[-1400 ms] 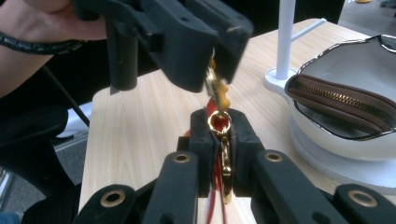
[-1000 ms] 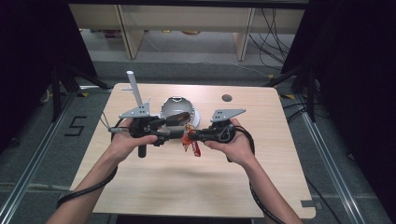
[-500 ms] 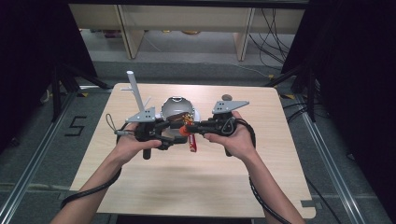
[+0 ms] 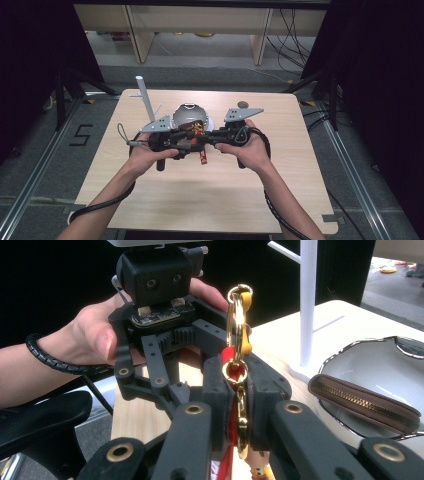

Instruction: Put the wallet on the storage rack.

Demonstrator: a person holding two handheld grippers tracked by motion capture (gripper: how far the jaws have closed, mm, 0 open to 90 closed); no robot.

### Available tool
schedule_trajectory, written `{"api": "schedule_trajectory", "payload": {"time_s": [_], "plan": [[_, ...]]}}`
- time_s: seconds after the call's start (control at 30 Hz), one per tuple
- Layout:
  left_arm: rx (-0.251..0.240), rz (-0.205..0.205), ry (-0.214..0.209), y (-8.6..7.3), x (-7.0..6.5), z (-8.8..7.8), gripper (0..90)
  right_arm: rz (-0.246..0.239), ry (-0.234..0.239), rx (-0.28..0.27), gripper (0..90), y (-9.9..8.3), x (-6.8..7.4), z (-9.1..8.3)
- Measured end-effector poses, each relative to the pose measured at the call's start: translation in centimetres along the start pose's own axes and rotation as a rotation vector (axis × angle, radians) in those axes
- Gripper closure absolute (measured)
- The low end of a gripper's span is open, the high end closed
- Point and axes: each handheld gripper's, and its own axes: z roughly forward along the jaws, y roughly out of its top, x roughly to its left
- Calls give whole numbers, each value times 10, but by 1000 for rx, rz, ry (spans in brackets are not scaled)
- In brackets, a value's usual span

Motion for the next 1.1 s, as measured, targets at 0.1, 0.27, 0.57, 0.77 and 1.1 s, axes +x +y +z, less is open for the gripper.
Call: {"api": "schedule_trajectory", "payload": {"time_s": [0.1,0.27,0.57,0.77,1.1], "plan": [[1,10,11,1,-1,0,505,-6,4,-11,828,0,0,2],[8,-1,45,4,-4,-2,511,-18,2,-25,824,1,-1,3],[9,79,68,8,-7,-4,475,44,6,-29,827,2,1,0],[-3,121,71,10,-8,-4,401,11,-8,-35,826,2,-2,0],[-2,143,61,9,-11,0,483,21,6,-43,825,1,-1,2]]}}
